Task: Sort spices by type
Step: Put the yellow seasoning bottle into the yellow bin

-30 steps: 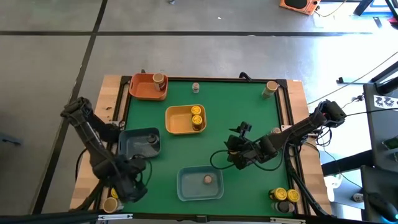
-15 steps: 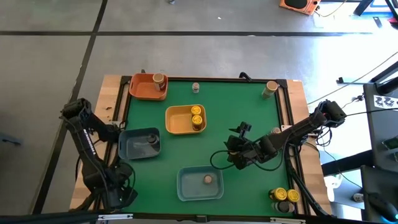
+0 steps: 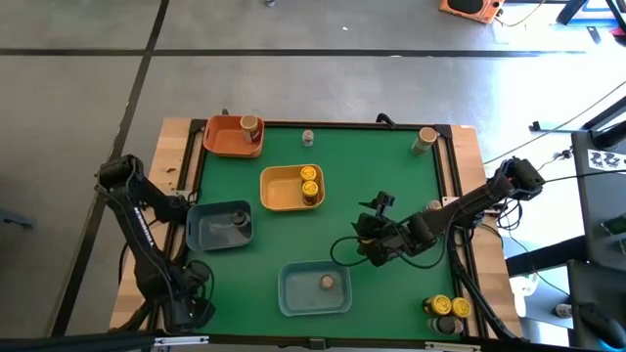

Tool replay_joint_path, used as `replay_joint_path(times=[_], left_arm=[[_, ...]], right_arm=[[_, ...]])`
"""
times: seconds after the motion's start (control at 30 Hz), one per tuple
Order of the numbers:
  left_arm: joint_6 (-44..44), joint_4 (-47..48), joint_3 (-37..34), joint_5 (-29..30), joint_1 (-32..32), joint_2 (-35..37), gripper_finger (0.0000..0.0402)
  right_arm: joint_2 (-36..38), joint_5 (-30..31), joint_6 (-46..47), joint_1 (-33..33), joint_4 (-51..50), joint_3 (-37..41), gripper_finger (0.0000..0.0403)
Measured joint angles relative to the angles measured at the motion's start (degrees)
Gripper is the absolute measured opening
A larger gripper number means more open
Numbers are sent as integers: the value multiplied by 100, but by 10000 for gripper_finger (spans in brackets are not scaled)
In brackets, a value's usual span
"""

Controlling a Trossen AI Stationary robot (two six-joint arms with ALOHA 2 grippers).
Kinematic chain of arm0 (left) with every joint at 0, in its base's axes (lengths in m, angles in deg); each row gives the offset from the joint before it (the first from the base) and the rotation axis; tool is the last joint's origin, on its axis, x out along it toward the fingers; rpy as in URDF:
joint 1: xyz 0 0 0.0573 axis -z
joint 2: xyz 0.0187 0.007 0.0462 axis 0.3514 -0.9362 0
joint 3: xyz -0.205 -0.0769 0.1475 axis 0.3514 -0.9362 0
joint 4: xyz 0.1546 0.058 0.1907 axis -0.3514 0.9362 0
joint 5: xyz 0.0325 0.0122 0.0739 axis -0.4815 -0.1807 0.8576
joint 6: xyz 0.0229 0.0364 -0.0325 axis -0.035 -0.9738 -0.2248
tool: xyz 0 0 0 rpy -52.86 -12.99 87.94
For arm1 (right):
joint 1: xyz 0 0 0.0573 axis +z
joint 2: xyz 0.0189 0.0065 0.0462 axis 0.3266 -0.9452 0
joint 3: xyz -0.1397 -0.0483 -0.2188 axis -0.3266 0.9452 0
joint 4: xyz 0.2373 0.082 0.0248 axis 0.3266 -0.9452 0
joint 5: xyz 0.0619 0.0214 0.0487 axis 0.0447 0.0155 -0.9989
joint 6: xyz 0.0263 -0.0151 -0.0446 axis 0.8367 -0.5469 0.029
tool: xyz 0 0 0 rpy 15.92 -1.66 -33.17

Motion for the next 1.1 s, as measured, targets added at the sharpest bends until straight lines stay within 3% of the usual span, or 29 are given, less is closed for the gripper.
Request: replay_joint_path(times=[0.27, 0.57, 0.9, 1.1], left_arm=[[-107, 275, 0, -106, 13, 2, 316], [-248, 316, 0, -121, 10, 2, 225], [-684, 532, 85, -2, -278, 185, 225], [-1598, 1091, 564, 421, -813, 238, 226]], right_arm=[[0, 0, 2, 0, 24, -2, 296], [0, 0, -7, 0, 46, -2, 296], [0, -17, -72, 0, 153, -2, 296], [0, -115, -95, 0, 177, -2, 296]])
